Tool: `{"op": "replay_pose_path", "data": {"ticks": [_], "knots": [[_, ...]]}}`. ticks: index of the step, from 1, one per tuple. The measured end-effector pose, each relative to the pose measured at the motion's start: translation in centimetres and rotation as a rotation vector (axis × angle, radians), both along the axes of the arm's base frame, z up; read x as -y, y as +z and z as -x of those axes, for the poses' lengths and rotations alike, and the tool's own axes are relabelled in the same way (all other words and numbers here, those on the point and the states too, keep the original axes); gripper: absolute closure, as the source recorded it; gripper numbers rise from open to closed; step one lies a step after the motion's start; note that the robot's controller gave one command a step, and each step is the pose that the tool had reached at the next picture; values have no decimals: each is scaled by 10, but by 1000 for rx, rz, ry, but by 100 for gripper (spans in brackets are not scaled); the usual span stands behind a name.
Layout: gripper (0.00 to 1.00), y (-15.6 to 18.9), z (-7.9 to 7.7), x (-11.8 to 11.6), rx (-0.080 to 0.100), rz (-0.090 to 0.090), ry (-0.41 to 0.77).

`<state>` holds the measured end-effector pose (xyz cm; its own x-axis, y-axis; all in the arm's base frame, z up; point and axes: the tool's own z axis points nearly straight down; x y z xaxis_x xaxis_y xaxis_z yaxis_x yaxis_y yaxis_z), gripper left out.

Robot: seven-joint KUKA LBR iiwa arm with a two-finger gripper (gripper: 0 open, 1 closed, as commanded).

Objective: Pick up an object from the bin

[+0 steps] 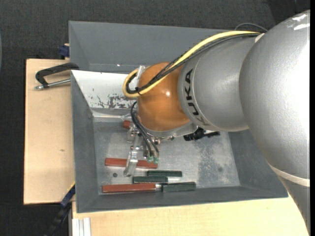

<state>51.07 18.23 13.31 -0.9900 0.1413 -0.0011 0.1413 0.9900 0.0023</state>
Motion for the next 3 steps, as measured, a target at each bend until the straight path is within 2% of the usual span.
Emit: {"op": "replay_pose_path", "data": {"ticks": [1, 2, 3], "knots": [[0, -62, -4, 37, 0, 1, 14], [100, -60, -7, 25, 2, 0, -82], [100, -60, -7, 25, 2, 0, -82]]}}
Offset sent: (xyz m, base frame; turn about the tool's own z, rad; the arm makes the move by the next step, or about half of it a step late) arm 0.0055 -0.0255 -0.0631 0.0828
